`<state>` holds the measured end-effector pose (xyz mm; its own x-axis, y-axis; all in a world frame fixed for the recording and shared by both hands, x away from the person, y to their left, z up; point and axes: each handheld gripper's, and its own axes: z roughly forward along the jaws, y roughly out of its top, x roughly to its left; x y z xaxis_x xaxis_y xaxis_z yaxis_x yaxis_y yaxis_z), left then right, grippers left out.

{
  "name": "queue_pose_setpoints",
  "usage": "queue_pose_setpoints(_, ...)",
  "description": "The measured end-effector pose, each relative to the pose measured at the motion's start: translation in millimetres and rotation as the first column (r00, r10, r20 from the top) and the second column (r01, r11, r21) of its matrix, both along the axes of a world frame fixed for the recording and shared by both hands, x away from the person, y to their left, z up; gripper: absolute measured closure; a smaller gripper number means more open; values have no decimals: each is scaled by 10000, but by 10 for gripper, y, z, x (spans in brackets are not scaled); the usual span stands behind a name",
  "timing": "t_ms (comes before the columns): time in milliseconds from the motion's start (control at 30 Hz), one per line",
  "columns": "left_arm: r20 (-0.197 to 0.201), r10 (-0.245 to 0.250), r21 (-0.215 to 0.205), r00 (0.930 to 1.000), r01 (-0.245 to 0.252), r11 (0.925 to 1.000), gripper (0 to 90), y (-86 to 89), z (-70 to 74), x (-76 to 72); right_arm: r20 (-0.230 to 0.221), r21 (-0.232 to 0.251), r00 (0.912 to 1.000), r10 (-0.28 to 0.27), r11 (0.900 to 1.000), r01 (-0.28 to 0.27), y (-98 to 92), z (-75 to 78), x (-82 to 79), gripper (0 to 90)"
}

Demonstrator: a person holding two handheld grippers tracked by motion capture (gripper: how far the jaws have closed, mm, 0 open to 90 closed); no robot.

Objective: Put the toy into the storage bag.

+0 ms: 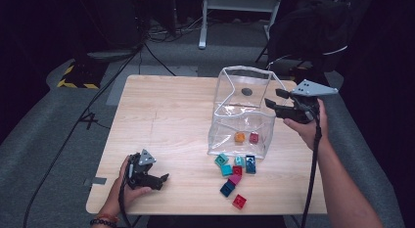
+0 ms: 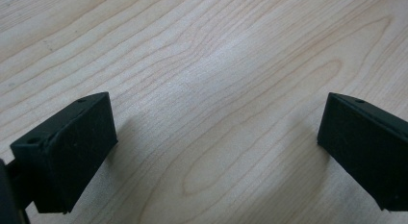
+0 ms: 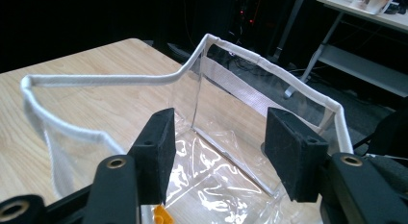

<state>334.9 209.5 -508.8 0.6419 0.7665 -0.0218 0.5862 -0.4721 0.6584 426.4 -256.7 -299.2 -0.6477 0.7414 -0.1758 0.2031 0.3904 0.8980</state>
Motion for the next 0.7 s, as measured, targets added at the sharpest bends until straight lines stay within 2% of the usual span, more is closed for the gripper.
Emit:
queue_pose_setpoints(233,-1,2,-2,10000,-2,10000,3,0,0,0,262,17,9996,67,10000,-67,-130,17,-190,452)
queue_pose_setpoints(367,1,2,-2,10000,-2,10000,3,0,0,0,553,62,9984,134,9999,-138,-255,23,-373,448)
queue_pose_setpoints(467,3,3,-3,10000,-3,10000,3,0,0,0,565,157,9981,225,9996,-234,-297,6,-448,444)
queue_pose_setpoints(600,3,3,-4,10000,-3,10000,3,0,0,0,486,117,9981,389,9992,-395,-362,-106,-621,442)
queue_pose_setpoints(700,3,4,-3,10000,-4,10000,3,0,0,0,405,180,9981,466,9987,-474,-377,-155,-672,442)
